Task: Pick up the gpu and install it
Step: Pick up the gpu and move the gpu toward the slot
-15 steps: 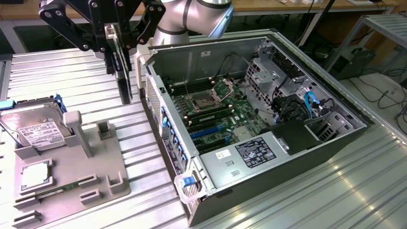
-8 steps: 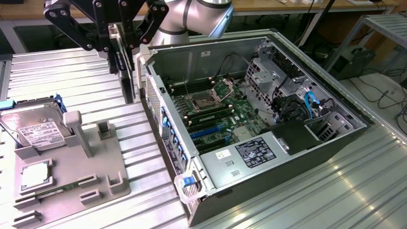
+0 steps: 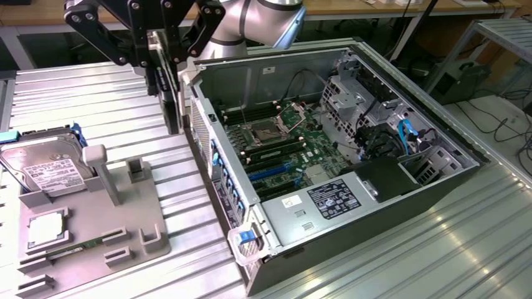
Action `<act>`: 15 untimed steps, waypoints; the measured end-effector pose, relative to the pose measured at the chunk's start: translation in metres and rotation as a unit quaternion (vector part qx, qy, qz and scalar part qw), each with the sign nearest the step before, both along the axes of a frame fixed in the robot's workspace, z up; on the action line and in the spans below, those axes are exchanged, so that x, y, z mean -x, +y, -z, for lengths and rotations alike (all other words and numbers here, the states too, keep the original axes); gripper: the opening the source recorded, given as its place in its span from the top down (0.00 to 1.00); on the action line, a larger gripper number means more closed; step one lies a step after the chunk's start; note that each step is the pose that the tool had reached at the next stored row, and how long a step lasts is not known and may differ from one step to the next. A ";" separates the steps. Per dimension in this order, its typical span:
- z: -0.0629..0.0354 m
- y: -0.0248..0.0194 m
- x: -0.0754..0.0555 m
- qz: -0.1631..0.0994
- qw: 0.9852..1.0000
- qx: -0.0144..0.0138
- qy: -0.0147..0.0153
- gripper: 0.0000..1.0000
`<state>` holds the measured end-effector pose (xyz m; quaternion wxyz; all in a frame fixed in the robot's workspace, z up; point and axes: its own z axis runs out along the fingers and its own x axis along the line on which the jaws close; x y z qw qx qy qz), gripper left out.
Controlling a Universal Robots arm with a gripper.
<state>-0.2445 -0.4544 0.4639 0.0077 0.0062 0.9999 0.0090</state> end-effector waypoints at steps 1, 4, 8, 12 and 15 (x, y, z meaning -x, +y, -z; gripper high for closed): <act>0.0000 0.0000 -0.001 0.000 1.000 0.000 0.000 0.72; 0.0000 0.0000 -0.004 0.000 1.000 0.000 0.000 0.72; 0.0000 0.0000 -0.007 0.000 1.000 0.000 0.000 0.72; 0.0000 0.0000 -0.010 0.000 1.000 0.000 0.000 0.72; 0.0000 0.0000 -0.012 0.000 1.000 0.000 0.000 0.72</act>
